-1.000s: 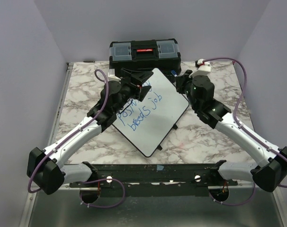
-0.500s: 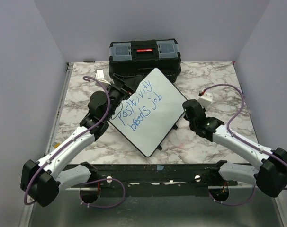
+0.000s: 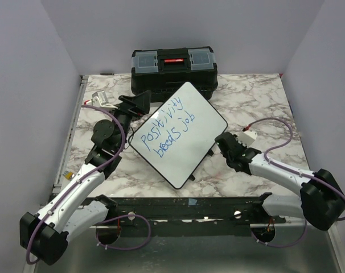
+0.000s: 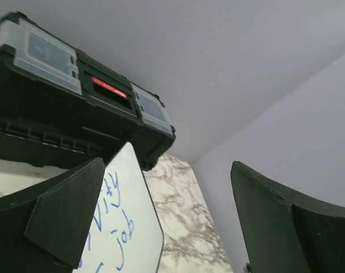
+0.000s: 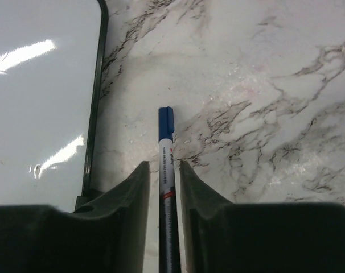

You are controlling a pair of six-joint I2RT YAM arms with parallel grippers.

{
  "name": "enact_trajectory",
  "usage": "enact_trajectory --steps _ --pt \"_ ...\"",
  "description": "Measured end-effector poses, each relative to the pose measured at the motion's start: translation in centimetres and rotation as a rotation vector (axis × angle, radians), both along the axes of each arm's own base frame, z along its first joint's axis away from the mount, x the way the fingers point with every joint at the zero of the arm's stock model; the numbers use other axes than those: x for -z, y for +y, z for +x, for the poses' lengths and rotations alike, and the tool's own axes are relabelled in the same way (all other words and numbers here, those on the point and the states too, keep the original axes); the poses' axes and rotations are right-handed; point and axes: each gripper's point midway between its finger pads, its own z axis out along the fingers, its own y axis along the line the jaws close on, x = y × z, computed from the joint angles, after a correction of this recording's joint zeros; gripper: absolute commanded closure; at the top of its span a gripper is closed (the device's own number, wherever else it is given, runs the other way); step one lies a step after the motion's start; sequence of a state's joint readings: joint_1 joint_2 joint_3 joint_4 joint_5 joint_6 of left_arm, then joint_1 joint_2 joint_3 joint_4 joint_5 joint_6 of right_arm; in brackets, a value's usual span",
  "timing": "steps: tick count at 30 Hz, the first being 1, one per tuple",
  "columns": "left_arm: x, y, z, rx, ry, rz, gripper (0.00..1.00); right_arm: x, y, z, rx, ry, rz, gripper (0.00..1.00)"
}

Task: Write a sentence on the whiteboard
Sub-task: Put down the whiteboard marker at the center of the board, then reset both arms

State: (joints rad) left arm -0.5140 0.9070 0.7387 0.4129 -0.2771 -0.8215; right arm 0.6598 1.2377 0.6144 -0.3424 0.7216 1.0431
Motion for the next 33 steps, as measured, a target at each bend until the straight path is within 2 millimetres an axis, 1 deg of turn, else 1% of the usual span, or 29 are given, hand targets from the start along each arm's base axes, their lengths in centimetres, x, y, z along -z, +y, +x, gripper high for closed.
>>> enact_trajectory --steps 2,7,11,16,18,20,28,29,30,33 --pt "0.3 0.9 0.3 -0.035 -0.001 0.020 0.05 0.2 -0.3 -0.4 0.022 -0.004 0.016 0.49" --pt "1.7 2.5 1.0 -0.096 0.019 0.056 0.05 -0.2 -0.9 -0.9 0.056 -0.032 0.051 0.28" --pt "2.6 3.4 1.4 -0.124 0.031 0.075 0.05 -1.2 -1.0 -0.9 0.064 -0.064 0.070 0.21" --pt "3.1 4.5 1.7 -0.159 0.037 0.099 0.05 -2.3 -1.3 -0.8 0.049 -0.089 0.059 0.17" --pt "3.3 5.0 1.9 -0.178 0.039 0.112 0.04 -3.5 -1.3 -0.5 0.032 -0.105 0.038 0.16" --pt "3.5 5.6 2.0 -0.199 0.040 0.120 0.04 -5.2 -1.1 0.1 0.011 -0.135 0.023 0.14" --pt "4.5 8.2 2.4 -0.295 0.049 0.208 0.01 -13.0 -0.3 2.4 -0.085 -0.295 -0.027 0.09" --pt "4.7 8.6 2.4 -0.312 0.053 0.226 0.02 -14.5 -0.2 2.6 -0.101 -0.330 -0.029 0.09" --pt "5.1 9.2 2.5 -0.334 0.059 0.244 0.02 -14.8 -0.1 2.7 -0.104 -0.339 -0.028 0.08" --pt "6.2 10.8 2.6 -0.392 0.082 0.287 0.02 -17.0 0.2 2.9 -0.145 -0.403 -0.023 0.08"
